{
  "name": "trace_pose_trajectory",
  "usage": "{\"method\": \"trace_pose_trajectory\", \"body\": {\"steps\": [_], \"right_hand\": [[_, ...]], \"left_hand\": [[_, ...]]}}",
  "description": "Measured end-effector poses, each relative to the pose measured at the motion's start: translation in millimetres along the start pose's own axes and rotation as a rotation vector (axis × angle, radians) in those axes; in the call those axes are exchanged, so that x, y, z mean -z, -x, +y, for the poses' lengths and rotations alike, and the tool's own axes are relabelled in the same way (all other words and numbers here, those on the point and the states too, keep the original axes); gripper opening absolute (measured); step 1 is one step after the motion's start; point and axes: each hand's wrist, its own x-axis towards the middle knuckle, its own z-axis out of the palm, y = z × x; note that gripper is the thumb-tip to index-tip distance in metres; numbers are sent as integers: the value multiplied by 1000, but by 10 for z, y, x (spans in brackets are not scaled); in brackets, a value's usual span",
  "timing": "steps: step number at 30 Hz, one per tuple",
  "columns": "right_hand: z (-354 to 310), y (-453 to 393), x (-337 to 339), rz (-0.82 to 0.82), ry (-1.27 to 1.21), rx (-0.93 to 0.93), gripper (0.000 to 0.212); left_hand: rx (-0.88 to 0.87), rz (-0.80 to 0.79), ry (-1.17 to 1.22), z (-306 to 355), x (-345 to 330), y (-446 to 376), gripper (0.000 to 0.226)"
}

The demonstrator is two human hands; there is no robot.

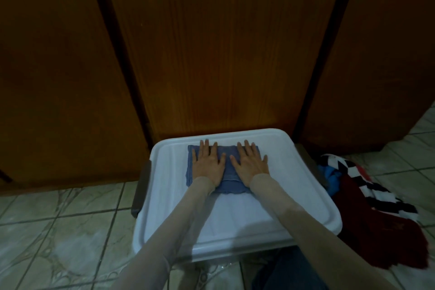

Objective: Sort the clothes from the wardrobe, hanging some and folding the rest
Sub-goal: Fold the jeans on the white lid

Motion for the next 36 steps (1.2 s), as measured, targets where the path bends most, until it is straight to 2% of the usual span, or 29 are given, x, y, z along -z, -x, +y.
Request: {"method": "trace_pose_trajectory", "body": {"steps": [6, 10, 15, 21, 29, 36], "right_hand": [[16, 227, -21, 64, -196, -167, 69], [40, 316, -13, 58, -285, -278, 68], [-31, 376, 44, 25, -436, -324, 66], [-37, 470, 20, 39, -487, -330, 66], [193, 670, 196, 134, -524, -351, 65], [738, 981, 793, 318, -499, -417, 64]], "left_hand": [[178, 114, 85, -48, 8, 302, 60], [344, 52, 335, -64, 23, 435, 63], [382, -6, 367, -4, 122, 459, 63], [406, -31, 381, 18, 150, 528, 65], [316, 9, 539, 253, 64, 644, 70], [93, 41, 679, 1032, 185, 656, 68]]}}
